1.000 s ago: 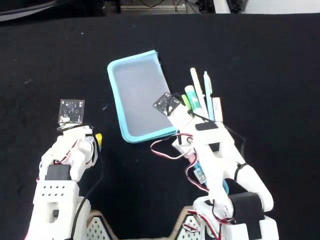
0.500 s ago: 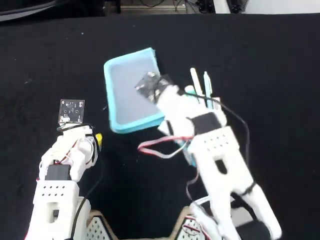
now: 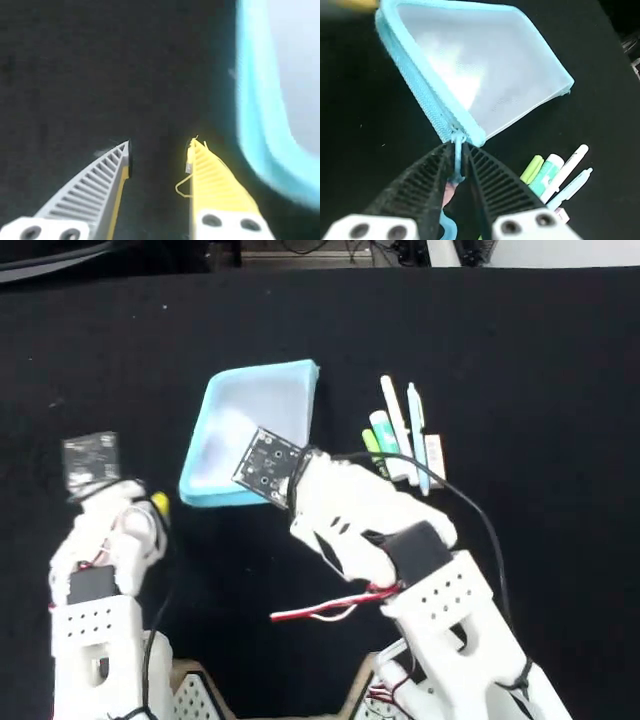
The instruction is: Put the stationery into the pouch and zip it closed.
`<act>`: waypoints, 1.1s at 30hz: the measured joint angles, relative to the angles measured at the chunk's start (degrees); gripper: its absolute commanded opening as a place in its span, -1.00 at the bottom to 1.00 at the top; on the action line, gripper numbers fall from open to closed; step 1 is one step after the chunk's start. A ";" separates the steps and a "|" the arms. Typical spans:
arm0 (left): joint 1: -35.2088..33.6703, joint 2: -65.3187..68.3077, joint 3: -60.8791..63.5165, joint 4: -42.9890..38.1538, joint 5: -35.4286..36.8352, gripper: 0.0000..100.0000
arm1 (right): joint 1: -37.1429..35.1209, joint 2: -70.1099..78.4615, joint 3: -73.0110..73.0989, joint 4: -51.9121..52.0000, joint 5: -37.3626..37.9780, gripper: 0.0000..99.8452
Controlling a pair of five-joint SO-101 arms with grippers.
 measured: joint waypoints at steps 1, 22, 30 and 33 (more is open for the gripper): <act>-1.67 0.00 -0.79 0.00 0.88 -0.62 | 0.00 -0.53 0.70 0.00 0.00 -0.98; 16.70 0.00 1.49 -5.98 -1.49 -0.61 | -0.26 -2.73 5.89 0.09 0.00 -0.98; 16.88 0.00 4.92 -8.09 -1.58 -0.61 | -0.26 -2.73 2.90 -6.59 -9.58 -0.98; 16.88 0.00 5.27 -8.09 -1.58 -0.61 | -0.62 -2.73 2.90 -10.02 -13.27 -0.98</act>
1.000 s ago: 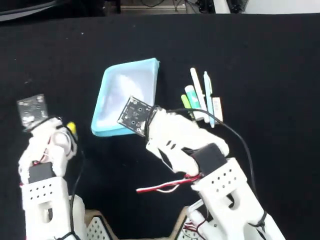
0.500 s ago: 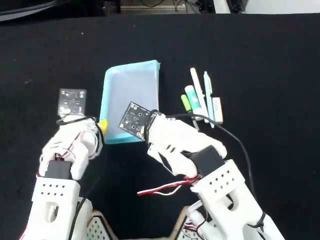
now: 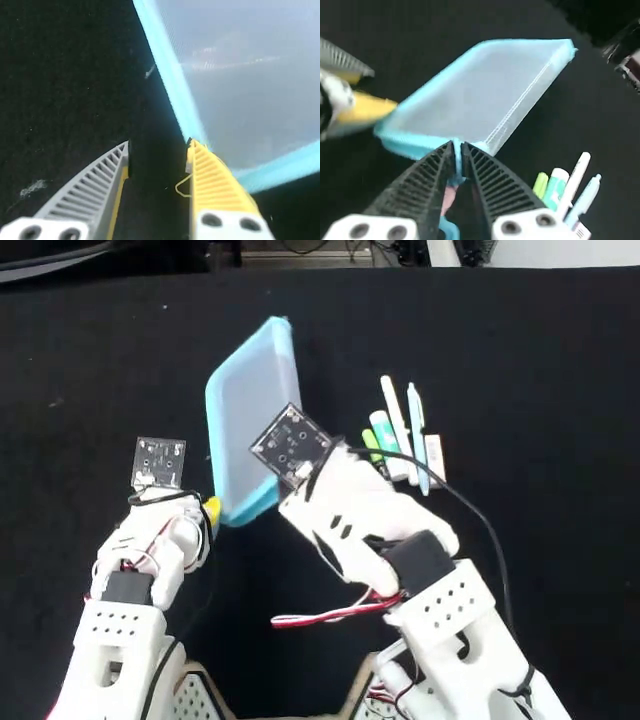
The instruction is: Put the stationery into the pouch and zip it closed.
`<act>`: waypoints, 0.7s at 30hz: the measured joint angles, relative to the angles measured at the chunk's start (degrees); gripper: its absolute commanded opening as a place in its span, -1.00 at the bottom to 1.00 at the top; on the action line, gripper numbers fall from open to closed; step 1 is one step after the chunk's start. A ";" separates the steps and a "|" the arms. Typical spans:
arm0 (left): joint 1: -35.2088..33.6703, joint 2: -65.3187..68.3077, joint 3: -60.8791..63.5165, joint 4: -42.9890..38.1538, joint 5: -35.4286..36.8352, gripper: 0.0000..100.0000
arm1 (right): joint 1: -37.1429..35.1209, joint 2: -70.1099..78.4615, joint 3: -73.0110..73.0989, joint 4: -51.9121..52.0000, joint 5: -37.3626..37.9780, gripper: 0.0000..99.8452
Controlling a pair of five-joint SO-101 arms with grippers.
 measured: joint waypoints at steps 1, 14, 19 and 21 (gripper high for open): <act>0.26 -0.09 0.62 0.00 0.00 -0.61 | -0.53 0.00 0.00 -1.23 -0.62 -0.98; 4.66 0.00 2.20 0.00 0.00 -0.61 | -3.43 0.00 8.35 0.79 -1.76 -0.98; 4.66 0.00 2.20 0.00 0.00 -0.61 | -2.99 0.00 11.96 -0.70 -1.76 -0.98; 4.66 0.00 2.20 0.00 0.00 -0.61 | -2.64 0.00 12.31 -0.88 -1.76 -0.98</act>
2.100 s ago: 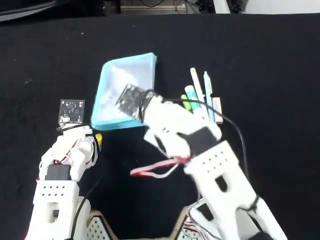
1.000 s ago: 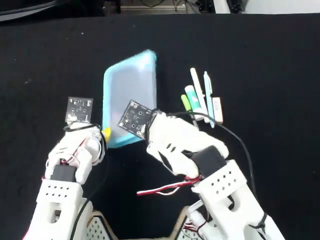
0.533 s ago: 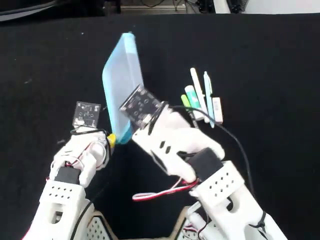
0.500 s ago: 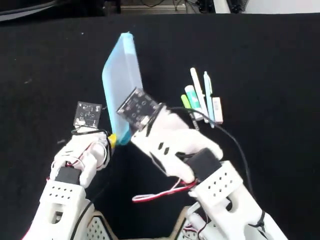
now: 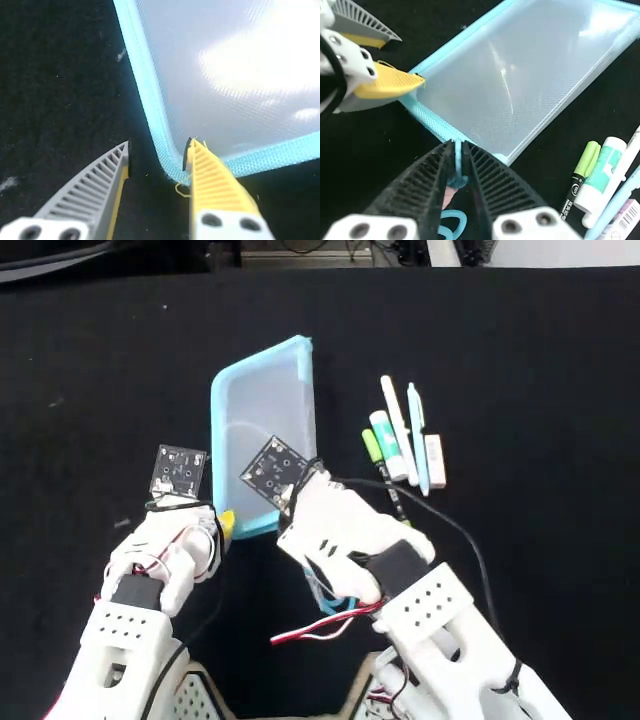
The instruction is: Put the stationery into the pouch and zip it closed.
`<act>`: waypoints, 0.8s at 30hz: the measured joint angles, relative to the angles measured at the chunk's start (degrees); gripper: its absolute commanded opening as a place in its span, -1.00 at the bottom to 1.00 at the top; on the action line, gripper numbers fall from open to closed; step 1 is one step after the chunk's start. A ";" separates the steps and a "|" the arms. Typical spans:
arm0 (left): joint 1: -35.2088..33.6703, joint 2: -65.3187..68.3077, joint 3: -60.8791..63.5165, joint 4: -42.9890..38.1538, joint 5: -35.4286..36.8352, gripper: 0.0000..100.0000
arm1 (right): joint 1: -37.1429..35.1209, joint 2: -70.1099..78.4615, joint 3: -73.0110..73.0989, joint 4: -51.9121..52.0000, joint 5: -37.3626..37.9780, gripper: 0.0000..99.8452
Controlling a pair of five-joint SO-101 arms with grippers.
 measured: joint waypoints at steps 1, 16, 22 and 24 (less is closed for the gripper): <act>0.00 0.00 0.00 0.00 0.00 -0.61 | 0.44 0.00 0.35 0.09 0.00 -0.98; -3.69 0.00 0.00 0.00 0.00 -0.62 | 10.64 0.00 11.78 4.31 -0.62 -0.68; -4.22 0.00 0.00 0.00 0.00 -0.62 | 10.46 0.00 11.78 4.31 -11.60 -0.68; -4.22 0.00 0.00 0.00 0.00 -0.62 | 8.26 0.00 11.78 4.31 -17.41 -0.68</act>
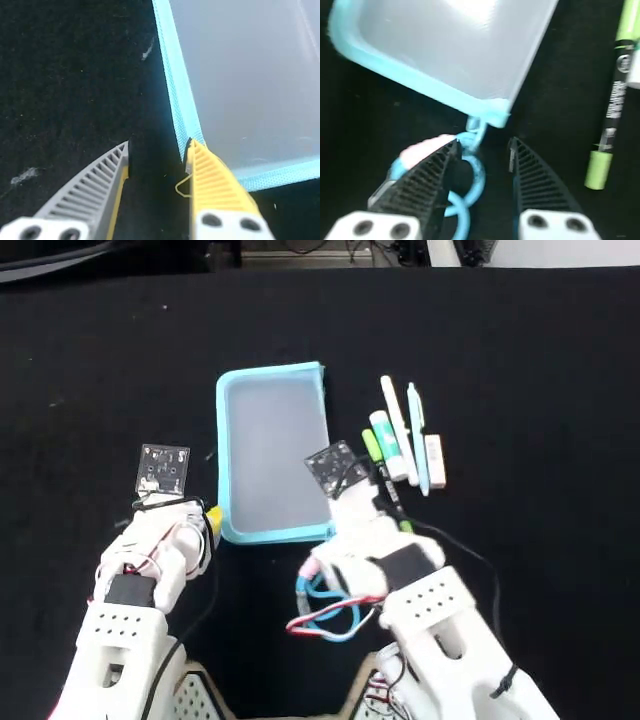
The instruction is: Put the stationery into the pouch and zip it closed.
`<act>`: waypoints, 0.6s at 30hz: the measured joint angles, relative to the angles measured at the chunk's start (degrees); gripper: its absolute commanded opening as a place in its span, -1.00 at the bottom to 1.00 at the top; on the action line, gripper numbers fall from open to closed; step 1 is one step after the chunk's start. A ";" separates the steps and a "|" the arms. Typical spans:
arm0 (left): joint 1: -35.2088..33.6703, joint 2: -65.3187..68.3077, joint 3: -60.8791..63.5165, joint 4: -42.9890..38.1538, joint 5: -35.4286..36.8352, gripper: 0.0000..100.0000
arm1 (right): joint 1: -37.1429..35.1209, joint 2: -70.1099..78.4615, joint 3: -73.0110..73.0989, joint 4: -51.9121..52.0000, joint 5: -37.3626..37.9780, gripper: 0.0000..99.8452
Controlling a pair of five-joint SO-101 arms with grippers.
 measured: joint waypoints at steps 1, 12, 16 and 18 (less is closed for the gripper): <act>0.00 0.00 0.00 0.00 0.00 -0.62 | -1.32 0.00 0.00 0.00 -2.46 -0.68; 0.00 0.00 0.00 0.00 0.00 -0.62 | -10.81 0.00 1.14 -1.32 -13.98 -0.68; 0.00 0.00 0.00 0.00 0.00 -0.62 | -11.25 0.00 6.15 -6.07 -13.98 -0.68; 0.00 0.00 0.00 0.00 0.00 -0.62 | -11.25 0.00 8.18 -8.09 -13.98 -0.68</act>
